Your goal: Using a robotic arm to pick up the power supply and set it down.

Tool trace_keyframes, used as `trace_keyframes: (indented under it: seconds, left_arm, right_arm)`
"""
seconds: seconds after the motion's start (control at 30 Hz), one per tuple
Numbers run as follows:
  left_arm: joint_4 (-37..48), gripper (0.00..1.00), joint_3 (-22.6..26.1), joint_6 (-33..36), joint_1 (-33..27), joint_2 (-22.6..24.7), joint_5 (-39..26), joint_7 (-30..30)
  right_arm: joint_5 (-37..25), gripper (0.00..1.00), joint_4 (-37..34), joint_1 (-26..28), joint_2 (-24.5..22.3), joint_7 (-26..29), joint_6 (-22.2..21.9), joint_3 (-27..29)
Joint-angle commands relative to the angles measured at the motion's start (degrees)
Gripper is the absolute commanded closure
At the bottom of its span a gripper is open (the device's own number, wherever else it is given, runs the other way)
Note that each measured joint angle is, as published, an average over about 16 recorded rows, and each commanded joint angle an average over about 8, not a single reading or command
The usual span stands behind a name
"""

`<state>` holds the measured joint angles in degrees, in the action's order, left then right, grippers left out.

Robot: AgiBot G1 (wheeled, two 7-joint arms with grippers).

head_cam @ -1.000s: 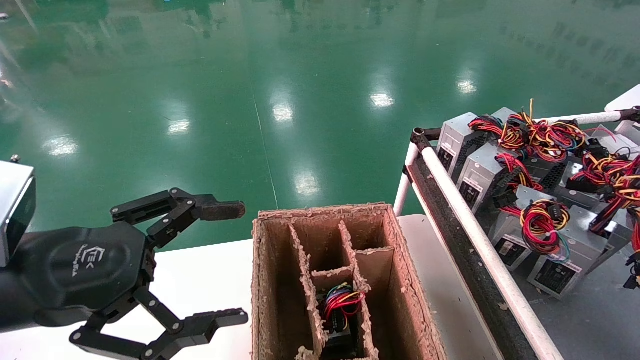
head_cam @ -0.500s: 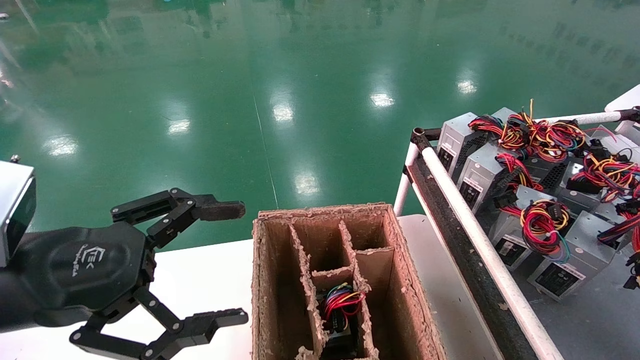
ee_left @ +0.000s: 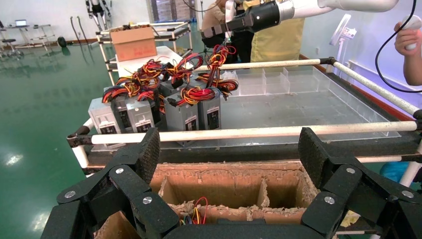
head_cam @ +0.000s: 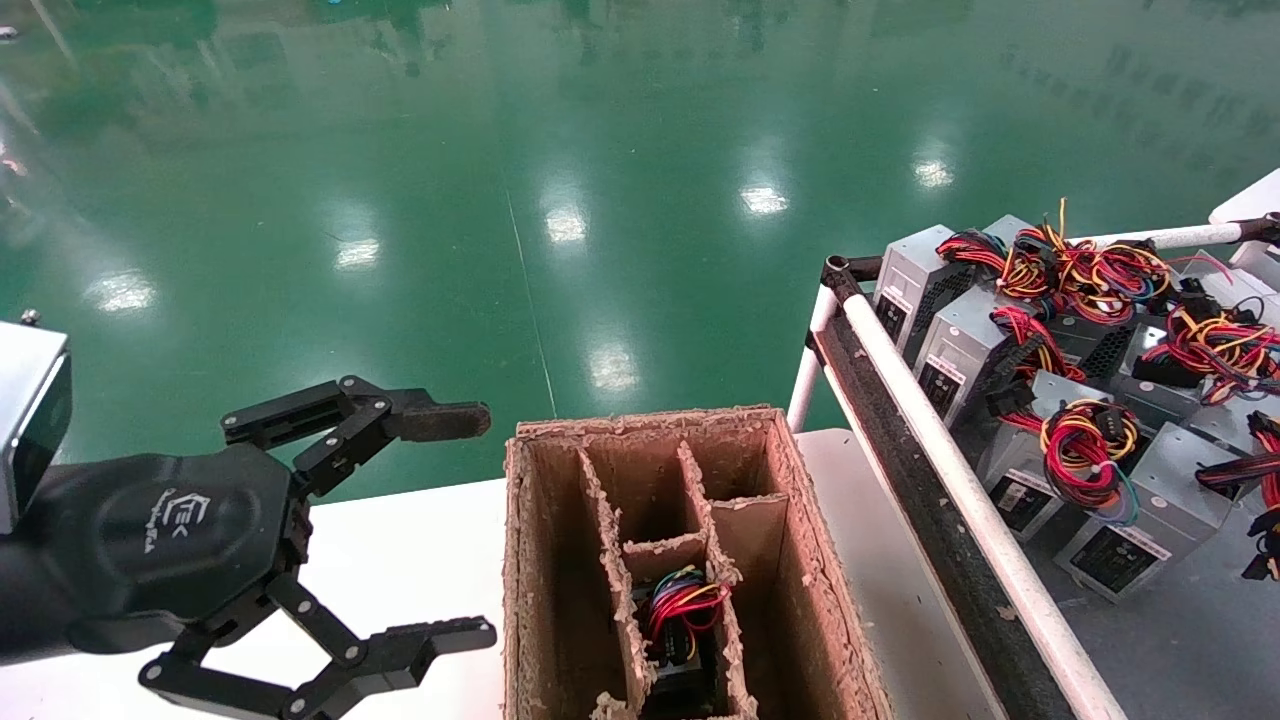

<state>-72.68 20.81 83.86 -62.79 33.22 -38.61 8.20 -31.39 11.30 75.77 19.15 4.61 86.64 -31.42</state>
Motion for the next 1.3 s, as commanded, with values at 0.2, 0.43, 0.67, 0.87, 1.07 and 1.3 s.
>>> trace_keyframes:
  seconds: [0.2,0.43,0.67,0.87,1.07,1.3]
  left_arm:
    - [0.0,0.0,0.0,0.0,0.0,0.0,0.0,0.0]
    - [0.0,0.0,0.0,0.0,0.0,0.0,0.0,0.0]
    - [0.0,0.0,0.0,0.0,0.0,0.0,0.0,0.0]
    - [0.0,0.0,0.0,0.0,0.0,0.0,0.0,0.0]
    - [0.0,0.0,0.0,0.0,0.0,0.0,0.0,0.0]
    - [0.0,0.03,0.0,0.0,0.0,0.0,0.0,0.0]
  right_arm:
    - [0.5,0.0,0.2,0.7,-0.4,-1.2,-0.9,0.5]
    - [0.8,0.0,2.3,0.3,0.0,-3.2,-1.4,1.5]
    - [-0.5,0.0,9.0,-1.3,1.8,-2.3,-1.4,3.1]
    - [-1.7,0.0,15.3,-2.8,3.4,-1.3,-1.4,4.5]
    - [-2.8,0.0,21.4,-4.3,5.0,-0.3,-1.3,5.9]
    - [-4.0,0.0,27.6,-5.8,6.7,0.7,-1.3,7.4]
